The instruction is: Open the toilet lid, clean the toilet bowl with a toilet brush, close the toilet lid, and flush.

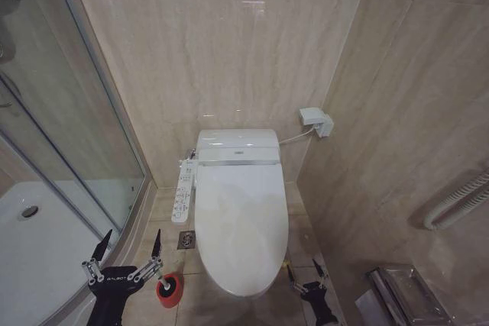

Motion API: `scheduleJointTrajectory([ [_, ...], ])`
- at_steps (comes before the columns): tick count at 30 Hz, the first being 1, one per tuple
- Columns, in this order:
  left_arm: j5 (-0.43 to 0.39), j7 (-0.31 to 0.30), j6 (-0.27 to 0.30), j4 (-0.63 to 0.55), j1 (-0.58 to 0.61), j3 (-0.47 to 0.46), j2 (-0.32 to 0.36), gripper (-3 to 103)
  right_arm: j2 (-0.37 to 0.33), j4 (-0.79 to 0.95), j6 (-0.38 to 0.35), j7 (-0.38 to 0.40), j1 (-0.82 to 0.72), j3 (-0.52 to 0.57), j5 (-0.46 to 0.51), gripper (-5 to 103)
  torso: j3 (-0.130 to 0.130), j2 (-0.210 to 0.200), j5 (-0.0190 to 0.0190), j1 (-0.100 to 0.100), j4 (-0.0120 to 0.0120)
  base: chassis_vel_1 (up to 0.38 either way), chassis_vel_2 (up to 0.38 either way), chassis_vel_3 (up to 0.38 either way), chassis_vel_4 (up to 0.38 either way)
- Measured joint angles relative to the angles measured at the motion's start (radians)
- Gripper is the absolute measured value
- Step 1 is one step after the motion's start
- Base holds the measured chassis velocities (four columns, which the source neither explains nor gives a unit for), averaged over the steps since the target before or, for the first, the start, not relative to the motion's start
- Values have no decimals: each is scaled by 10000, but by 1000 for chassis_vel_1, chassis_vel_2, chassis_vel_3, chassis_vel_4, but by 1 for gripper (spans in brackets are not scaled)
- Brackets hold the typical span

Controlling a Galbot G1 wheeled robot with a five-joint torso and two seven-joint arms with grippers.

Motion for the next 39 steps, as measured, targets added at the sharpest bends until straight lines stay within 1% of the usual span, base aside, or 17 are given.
scheduleJointTrajectory([
  [16, 0, 0, 0, 0, 0, 0, 0, 100, 179, -286, 59, -59, 269, -75, -275, 100, 1, 0, -1, 0, 0, 0, 0, 0, 0],
  [19, 0, 0, 0, 0, 0, 0, 0, 100, 187, -306, 41, -72, 360, -69, -312, 100, 2, 0, -2, 0, -4, 0, 0, 0, 0],
  [20, 0, 0, 0, 0, 0, 0, 0, 100, 187, -310, 30, -80, 404, -66, -328, 97, 2, 0, -5, 0, -5, 0, 0, 0, 0],
  [23, 0, 0, 0, 0, 0, 0, 0, 100, 190, -311, 16, -181, 501, -44, -336, 97, 1, 0, -6, 0, -6, 0, 0, 0, 0],
  [27, 0, 0, 0, 0, 0, 0, 0, 100, 176, -299, 8, -352, 578, -25, -321, 97, 1, 0, -2, 0, -1, 0, 0, 0, 0],
  [28, 0, 0, 0, 0, 0, 0, 0, 100, 169, -295, 8, -376, 587, -25, -312, 71, 1, 0, 0, 0, 1, 0, 0, 0, 0],
  [35, 0, 0, 0, 1, 0, 0, 0, 100, 105, -302, 31, -391, 563, -29, -242, 71, 0, 0, 2, 0, 4, 0, 0, 0, 0],
  [36, 0, 0, 0, 0, 0, 0, 0, 100, 94, -308, 42, -390, 551, -28, -223, 44, 0, 0, 2, 0, 3, 0, 0, 0, 0],
  [39, 0, 0, 0, 0, 0, 0, 0, 100, 64, -319, 67, -373, 519, -23, -193, 44, 0, 0, 2, 0, 2, 0, 0, 0, 0],
])
